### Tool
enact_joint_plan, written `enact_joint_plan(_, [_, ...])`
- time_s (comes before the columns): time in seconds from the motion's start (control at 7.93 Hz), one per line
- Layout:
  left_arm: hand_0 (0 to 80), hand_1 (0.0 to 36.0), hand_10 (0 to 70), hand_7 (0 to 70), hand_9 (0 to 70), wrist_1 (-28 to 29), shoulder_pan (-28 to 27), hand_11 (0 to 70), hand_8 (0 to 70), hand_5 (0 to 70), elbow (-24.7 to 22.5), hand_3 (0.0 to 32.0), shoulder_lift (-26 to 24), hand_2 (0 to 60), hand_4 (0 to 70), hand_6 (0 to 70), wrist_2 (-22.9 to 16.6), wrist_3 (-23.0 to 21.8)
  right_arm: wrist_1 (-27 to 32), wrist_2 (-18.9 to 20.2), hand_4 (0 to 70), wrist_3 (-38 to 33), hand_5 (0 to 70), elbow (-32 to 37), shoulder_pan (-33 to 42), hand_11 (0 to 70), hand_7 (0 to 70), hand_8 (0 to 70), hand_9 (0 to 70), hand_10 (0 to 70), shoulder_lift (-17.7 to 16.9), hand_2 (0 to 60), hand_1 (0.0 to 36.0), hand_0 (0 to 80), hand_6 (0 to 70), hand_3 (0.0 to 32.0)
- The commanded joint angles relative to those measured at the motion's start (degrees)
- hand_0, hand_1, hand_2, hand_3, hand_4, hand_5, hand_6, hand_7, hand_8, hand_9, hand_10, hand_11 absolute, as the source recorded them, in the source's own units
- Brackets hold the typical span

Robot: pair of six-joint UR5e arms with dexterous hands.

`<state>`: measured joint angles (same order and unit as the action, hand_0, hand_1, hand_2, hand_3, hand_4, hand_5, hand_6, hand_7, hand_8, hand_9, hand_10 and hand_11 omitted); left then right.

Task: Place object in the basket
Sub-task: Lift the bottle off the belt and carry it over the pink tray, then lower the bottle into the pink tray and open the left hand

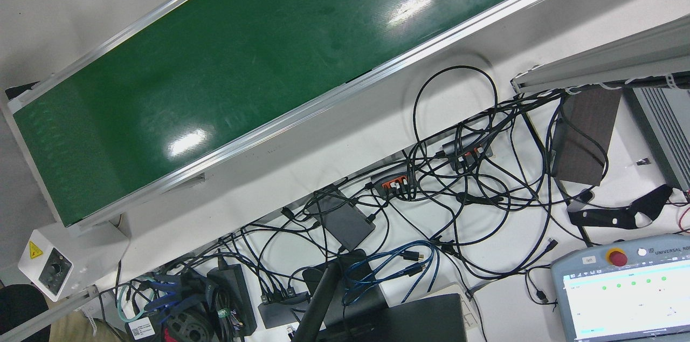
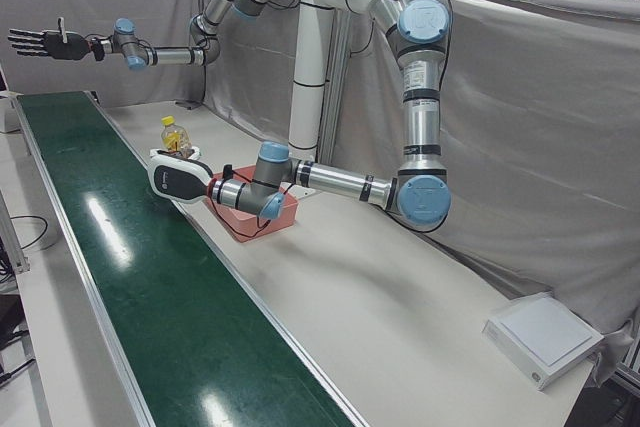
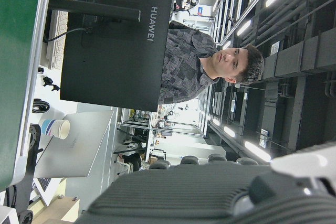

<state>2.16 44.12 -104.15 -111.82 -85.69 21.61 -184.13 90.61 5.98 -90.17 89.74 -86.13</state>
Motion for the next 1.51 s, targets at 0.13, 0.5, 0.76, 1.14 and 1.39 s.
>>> enact_joint_plan(0.13, [56.9, 24.5, 70.0, 70.0, 70.0, -0.6, -10.2, 70.0, 70.0, 70.0, -4.5, 0.0, 3.5, 60.0, 70.0, 70.0, 0.0, 3.0, 0.0, 0.0, 0.0, 0.0, 0.0, 0.0, 0.0, 0.0, 0.0, 0.0, 0.0, 0.0, 0.0, 0.0, 0.0, 0.0, 0.0, 0.0])
enact_joint_plan(0.5, [56.1, 22.3, 70.0, 70.0, 70.0, -0.6, -16.7, 70.0, 70.0, 70.0, -5.2, 0.0, 3.8, 60.0, 70.0, 69.6, 0.0, 5.5, 0.0, 0.0, 0.0, 0.0, 0.0, 0.0, 0.0, 0.0, 0.0, 0.0, 0.0, 0.0, 0.0, 0.0, 0.0, 0.0, 0.0, 0.0])
enact_joint_plan(0.76, [56.5, 21.5, 70.0, 70.0, 70.0, -0.6, -18.5, 70.0, 70.0, 70.0, -5.3, 0.0, 5.1, 60.0, 70.0, 65.7, 0.0, 7.5, 0.0, 0.0, 0.0, 0.0, 0.0, 0.0, 0.0, 0.0, 0.0, 0.0, 0.0, 0.0, 0.0, 0.0, 0.0, 0.0, 0.0, 0.0])
enact_joint_plan(1.14, [55.3, 19.9, 69.2, 70.0, 70.0, 2.0, -21.3, 70.0, 70.0, 70.0, -5.4, 0.0, 7.0, 60.0, 70.0, 62.5, 0.1, 7.7, 0.0, 0.0, 0.0, 0.0, 0.0, 0.0, 0.0, 0.0, 0.0, 0.0, 0.0, 0.0, 0.0, 0.0, 0.0, 0.0, 0.0, 0.0])
enact_joint_plan(1.39, [52.1, 10.8, 54.3, 64.4, 68.7, 7.6, -21.2, 70.0, 48.7, 70.0, -5.6, 0.0, 10.9, 21.5, 70.0, 34.8, 0.4, 6.9, 0.0, 0.0, 0.0, 0.0, 0.0, 0.0, 0.0, 0.0, 0.0, 0.0, 0.0, 0.0, 0.0, 0.0, 0.0, 0.0, 0.0, 0.0])
